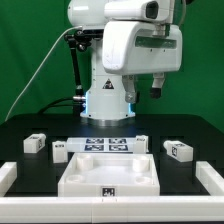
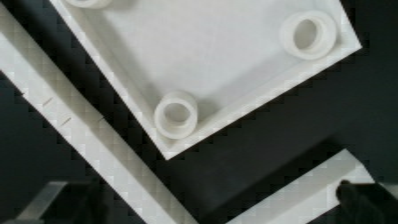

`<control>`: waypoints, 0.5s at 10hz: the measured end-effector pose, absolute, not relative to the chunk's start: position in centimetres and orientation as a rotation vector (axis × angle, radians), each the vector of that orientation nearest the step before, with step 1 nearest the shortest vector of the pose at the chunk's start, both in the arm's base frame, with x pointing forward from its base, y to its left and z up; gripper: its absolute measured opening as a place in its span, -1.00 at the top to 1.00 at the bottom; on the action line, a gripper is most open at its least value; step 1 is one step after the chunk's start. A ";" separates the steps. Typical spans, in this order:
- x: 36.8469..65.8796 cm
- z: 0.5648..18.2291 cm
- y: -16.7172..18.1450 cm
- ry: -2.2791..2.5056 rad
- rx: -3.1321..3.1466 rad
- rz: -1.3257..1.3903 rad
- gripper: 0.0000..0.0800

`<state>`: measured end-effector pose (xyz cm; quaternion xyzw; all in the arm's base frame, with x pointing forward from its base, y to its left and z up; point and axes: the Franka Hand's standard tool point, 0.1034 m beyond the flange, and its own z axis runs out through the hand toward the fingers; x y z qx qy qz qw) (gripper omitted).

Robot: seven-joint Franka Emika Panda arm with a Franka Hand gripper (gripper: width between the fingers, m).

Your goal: Assemble one leg

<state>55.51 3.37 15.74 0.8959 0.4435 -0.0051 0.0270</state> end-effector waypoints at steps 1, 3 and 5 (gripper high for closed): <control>55.5 15.8 3.3 1.383 2.752 -0.020 -0.62; 55.5 15.7 3.4 1.382 2.753 -0.020 -0.62; 55.5 15.6 3.4 1.387 2.751 -0.017 -0.62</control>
Offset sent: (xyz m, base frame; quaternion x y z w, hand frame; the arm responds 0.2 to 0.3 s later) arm 0.0000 0.0000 0.0000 0.0000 0.0000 0.0000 1.0000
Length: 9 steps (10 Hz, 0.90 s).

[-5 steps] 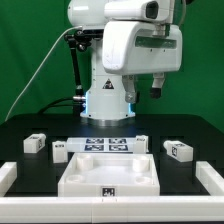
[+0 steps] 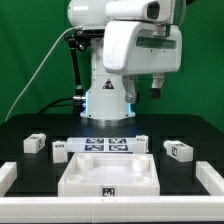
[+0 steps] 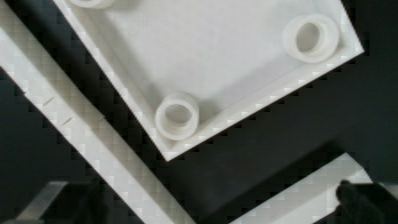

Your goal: Assemble one leg

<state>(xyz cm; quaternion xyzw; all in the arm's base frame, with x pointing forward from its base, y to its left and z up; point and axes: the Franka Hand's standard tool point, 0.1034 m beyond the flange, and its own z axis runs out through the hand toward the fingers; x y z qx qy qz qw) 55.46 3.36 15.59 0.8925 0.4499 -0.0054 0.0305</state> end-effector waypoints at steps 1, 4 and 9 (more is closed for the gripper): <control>55.0 15.0 3.3 1.450 2.719 -0.011 -0.62; 53.3 13.4 3.2 1.683 2.596 -0.041 -0.62; 52.5 11.2 3.1 1.875 2.494 -0.100 -0.62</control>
Offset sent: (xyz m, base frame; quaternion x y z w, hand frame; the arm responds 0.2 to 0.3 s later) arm -0.0242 0.0028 -0.0201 0.0193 -0.0117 -0.1567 0.9874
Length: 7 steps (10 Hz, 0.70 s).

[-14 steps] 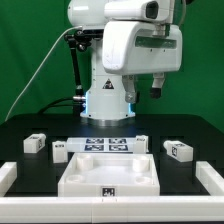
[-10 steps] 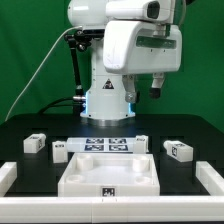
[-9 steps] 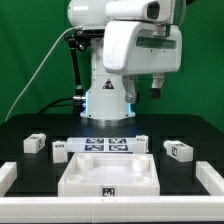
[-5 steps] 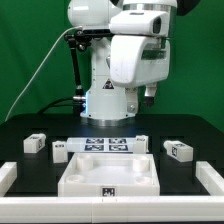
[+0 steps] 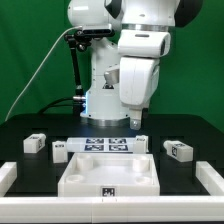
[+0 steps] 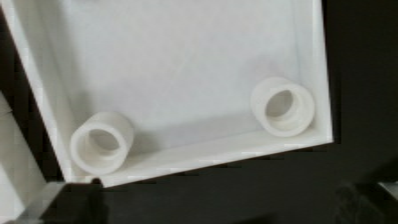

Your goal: Assemble one leg

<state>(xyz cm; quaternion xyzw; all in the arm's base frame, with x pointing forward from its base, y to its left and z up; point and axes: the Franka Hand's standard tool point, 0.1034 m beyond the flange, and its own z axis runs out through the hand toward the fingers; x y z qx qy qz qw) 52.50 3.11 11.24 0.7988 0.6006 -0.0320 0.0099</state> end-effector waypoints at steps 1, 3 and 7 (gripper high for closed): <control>52.5 11.2 3.1 1.876 2.494 -0.100 -0.62; 52.3 10.7 2.4 2.028 2.370 -0.065 -0.62; 49.5 6.5 0.7 2.145 2.281 -0.029 -0.62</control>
Offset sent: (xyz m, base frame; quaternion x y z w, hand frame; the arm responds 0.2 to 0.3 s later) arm -0.0318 -0.0039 -0.0338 0.0070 0.0663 -0.1376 0.9882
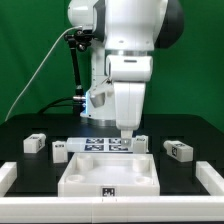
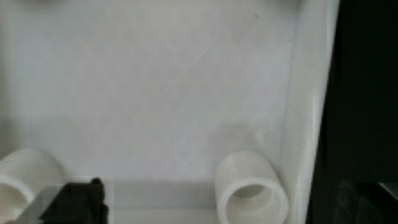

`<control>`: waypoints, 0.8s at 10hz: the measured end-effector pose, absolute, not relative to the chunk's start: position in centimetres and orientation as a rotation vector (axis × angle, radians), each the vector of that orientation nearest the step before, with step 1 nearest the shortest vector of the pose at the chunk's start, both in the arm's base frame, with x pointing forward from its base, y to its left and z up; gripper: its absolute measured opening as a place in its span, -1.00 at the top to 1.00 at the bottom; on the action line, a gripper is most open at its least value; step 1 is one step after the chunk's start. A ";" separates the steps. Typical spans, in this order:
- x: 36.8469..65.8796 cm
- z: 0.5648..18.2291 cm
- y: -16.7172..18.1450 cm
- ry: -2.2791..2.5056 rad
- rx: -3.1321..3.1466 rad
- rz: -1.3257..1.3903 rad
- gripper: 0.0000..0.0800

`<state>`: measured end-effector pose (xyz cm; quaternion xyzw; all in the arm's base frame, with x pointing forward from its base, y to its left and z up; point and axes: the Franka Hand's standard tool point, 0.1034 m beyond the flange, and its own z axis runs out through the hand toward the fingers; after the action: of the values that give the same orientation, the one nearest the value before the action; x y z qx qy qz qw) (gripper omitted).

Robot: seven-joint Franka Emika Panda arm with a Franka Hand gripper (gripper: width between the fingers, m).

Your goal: Assemble one leg

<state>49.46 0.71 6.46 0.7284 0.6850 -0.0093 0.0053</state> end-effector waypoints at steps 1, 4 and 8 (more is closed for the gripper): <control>49.0 5.0 0.3 2.138 2.298 -0.026 -0.62; 48.0 2.5 -0.3 2.138 2.340 -0.063 -0.62; 47.4 1.8 0.6 2.094 2.398 -0.079 -0.62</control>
Offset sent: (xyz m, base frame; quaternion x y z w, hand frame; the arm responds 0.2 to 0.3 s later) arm -0.0016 0.0041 -0.0213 0.0104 0.0340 0.0244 0.9991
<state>47.42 0.61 1.81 0.7528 0.6575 -0.0248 -0.0214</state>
